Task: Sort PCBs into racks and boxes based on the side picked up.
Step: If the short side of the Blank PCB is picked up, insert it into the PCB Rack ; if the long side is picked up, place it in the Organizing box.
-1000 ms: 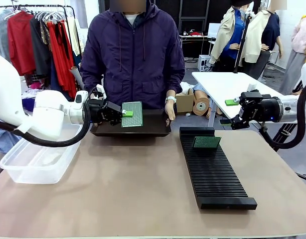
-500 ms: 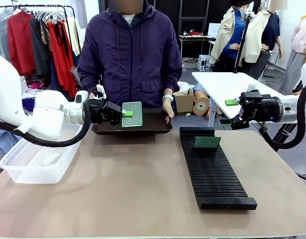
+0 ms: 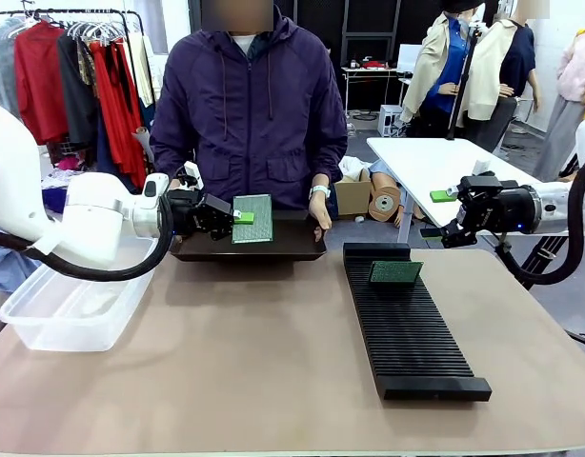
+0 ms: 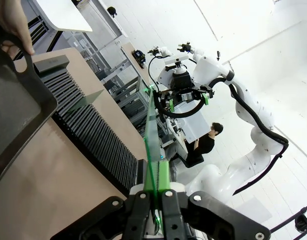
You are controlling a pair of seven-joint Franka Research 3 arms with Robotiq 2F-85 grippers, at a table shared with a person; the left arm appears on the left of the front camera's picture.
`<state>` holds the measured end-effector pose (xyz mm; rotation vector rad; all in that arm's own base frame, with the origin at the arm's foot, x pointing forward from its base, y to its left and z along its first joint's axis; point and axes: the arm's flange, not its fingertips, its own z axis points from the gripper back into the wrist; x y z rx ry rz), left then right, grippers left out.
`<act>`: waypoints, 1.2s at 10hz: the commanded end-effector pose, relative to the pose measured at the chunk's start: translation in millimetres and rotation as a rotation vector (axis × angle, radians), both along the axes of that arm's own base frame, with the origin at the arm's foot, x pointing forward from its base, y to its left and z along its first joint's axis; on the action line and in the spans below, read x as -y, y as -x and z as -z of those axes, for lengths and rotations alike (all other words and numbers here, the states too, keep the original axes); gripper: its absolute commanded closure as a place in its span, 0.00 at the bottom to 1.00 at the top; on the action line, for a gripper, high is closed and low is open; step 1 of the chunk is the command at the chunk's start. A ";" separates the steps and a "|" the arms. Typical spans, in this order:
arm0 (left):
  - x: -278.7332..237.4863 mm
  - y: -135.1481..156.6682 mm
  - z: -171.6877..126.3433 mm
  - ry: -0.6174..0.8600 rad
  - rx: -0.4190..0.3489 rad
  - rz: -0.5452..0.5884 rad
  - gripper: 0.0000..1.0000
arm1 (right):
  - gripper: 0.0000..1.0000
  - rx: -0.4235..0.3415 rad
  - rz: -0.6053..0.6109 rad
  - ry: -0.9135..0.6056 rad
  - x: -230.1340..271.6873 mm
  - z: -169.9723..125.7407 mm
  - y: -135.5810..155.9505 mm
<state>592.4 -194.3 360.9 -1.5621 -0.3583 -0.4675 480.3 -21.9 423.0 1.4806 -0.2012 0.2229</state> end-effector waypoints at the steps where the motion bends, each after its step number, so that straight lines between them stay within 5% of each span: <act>1: -7.5 3.1 -11.8 -0.036 -0.013 -0.005 1.00 | 0.00 0.010 0.000 0.005 -1.3 -1.5 -0.1; 8: -78.5 35.8 -79.4 -0.306 -0.044 0.031 1.00 | 0.00 0.010 0.000 0.005 -1.3 -1.5 -0.1; 12: -119.8 40.4 -109.8 -0.626 -0.082 -0.045 1.00 | 0.00 0.010 0.000 0.005 -1.3 -1.5 -0.1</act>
